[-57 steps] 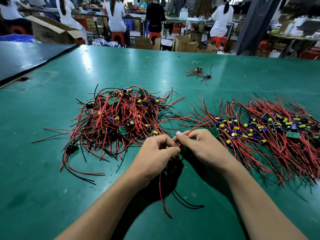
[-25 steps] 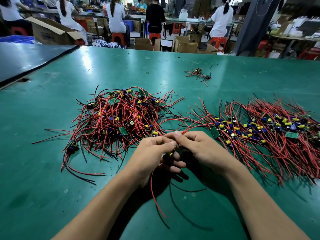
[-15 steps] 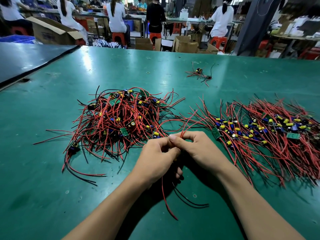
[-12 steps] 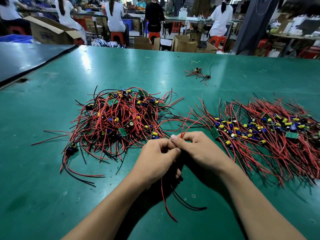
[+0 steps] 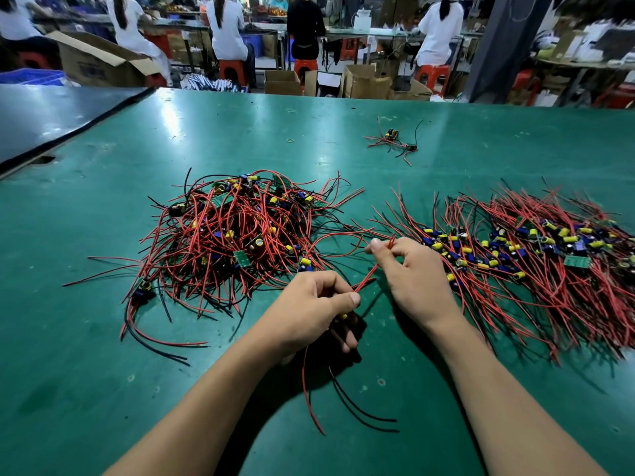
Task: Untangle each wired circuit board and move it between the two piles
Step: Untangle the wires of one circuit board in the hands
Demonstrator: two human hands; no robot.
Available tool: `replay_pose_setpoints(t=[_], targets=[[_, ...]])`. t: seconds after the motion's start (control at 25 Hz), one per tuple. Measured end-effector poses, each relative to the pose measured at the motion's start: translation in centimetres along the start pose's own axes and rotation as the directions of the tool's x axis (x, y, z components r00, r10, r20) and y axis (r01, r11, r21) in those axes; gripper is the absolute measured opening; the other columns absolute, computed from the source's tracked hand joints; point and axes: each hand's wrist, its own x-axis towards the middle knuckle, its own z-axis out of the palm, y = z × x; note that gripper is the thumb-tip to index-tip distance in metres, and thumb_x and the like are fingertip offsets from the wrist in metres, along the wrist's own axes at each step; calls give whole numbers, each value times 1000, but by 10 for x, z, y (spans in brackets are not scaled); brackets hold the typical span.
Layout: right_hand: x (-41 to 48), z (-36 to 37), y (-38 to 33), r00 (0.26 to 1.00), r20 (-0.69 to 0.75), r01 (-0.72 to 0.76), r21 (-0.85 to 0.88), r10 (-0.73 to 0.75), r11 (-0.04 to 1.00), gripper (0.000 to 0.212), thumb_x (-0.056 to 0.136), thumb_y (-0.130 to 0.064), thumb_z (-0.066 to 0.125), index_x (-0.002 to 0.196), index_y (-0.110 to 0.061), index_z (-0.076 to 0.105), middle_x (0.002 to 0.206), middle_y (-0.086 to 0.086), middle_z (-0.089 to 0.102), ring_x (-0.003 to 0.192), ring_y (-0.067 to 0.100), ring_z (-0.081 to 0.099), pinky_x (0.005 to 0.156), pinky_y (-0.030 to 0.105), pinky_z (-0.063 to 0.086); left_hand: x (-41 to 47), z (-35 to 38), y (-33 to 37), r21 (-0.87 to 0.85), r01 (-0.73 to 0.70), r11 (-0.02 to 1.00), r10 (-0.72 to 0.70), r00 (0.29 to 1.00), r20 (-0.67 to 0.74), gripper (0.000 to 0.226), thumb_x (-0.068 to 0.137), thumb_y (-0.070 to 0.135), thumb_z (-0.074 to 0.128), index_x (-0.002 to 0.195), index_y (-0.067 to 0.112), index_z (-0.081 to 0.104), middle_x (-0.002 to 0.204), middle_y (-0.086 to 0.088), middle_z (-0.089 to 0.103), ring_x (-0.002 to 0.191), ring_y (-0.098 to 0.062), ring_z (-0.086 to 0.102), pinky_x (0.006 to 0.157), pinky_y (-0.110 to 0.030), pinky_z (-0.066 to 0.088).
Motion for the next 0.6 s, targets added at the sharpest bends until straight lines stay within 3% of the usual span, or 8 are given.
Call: replay_pose_setpoints(t=[0.12, 0.2, 0.28, 0.4, 0.48, 0.6], targets=[[0, 3, 1, 991, -130, 26, 7, -25, 1000, 46, 101, -36, 59, 82, 5, 72, 84, 18, 72, 85, 33, 65, 82, 42, 47, 0, -2, 1, -20, 12, 1000, -12, 1000, 7, 13, 95, 5, 59, 86, -2, 53, 67, -19, 59, 46, -28, 59, 44, -29, 52], [2, 3, -1, 986, -167, -3, 77, 16, 997, 41, 99, -39, 61, 78, -8, 76, 73, 7, 72, 72, 25, 64, 74, 38, 48, 0, -4, 3, -33, 16, 999, -16, 1000, 13, 13, 94, 5, 59, 86, -2, 54, 68, -21, 59, 46, -27, 59, 43, -29, 52], [3, 3, -3, 984, -72, -130, 331, 162, 935, 44, 100, -46, 56, 73, -18, 76, 59, -4, 58, 48, 17, 49, 51, 32, 41, 0, -4, 4, -52, 21, 998, -20, 1000, 13, 12, 94, 5, 59, 85, -1, 54, 67, -21, 58, 45, -27, 59, 43, -29, 52], [3, 2, -10, 906, 179, -400, 658, 383, 638, 61, 102, -52, 48, 55, -19, 69, 50, -6, 42, 35, 7, 29, 37, 17, 24, -1, -4, 3, -77, 38, 996, -37, 999, 15, 11, 94, 5, 60, 87, -2, 55, 65, -19, 59, 45, -27, 59, 42, -28, 51], [4, 2, -10, 878, 263, -457, 707, 399, 540, 63, 102, -52, 48, 51, -20, 67, 48, -7, 41, 35, 6, 28, 33, 16, 22, -2, -4, 3, -86, 45, 995, -44, 999, 18, 10, 94, 4, 60, 87, -2, 55, 64, -20, 59, 44, -27, 59, 41, -27, 50], [4, 3, -10, 889, 302, -453, 685, 344, 570, 53, 97, -54, 53, 68, -15, 75, 52, -7, 42, 38, 6, 29, 35, 16, 22, -1, -4, 2, -123, 31, 992, -33, 999, -15, 10, 94, 4, 59, 88, -3, 55, 65, -20, 59, 44, -27, 58, 40, -27, 49]])
